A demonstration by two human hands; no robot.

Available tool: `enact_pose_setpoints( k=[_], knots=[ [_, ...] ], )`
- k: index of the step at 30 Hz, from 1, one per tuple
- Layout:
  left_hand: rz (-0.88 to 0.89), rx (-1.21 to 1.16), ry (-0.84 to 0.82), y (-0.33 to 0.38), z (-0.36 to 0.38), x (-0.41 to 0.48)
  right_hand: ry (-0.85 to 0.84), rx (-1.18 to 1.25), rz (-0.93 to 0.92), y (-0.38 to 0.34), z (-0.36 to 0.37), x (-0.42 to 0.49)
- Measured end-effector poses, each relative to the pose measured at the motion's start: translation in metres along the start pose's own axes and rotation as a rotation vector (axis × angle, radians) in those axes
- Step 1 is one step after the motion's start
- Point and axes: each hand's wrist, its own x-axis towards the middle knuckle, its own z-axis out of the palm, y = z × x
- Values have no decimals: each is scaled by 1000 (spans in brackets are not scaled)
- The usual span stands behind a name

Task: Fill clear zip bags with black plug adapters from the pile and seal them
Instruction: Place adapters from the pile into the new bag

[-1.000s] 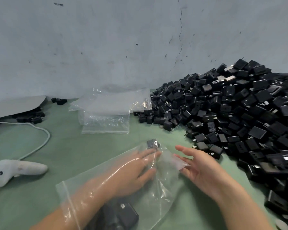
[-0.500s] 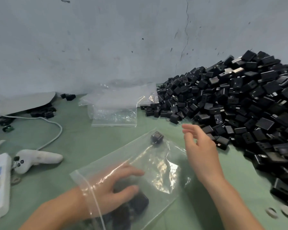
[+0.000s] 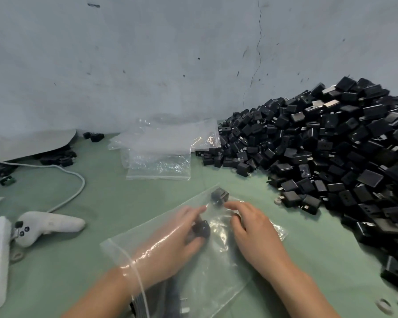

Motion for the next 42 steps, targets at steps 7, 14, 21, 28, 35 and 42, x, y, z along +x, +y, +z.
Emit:
enact_pose_setpoints(
  k=[7, 14, 21, 28, 35, 42],
  knots=[
    [119, 65, -160, 5, -9, -20, -14, -44, 5, 5, 3, 1],
    [140, 76, -58, 7, -22, -40, -8, 7, 20, 6, 2, 1],
    [181, -23, -166, 14, -4, 0, 33, 103, 38, 5, 1, -1],
    [55, 99, -177, 22, -3, 28, 100, 150, 100, 7, 3, 3],
    [-18, 38, -136, 25, 9, 46, 126, 253, 145, 6, -2, 3],
    [-24, 43, -84, 12, 8, 38, 109, 234, 156, 6, 1, 2]
  ],
)
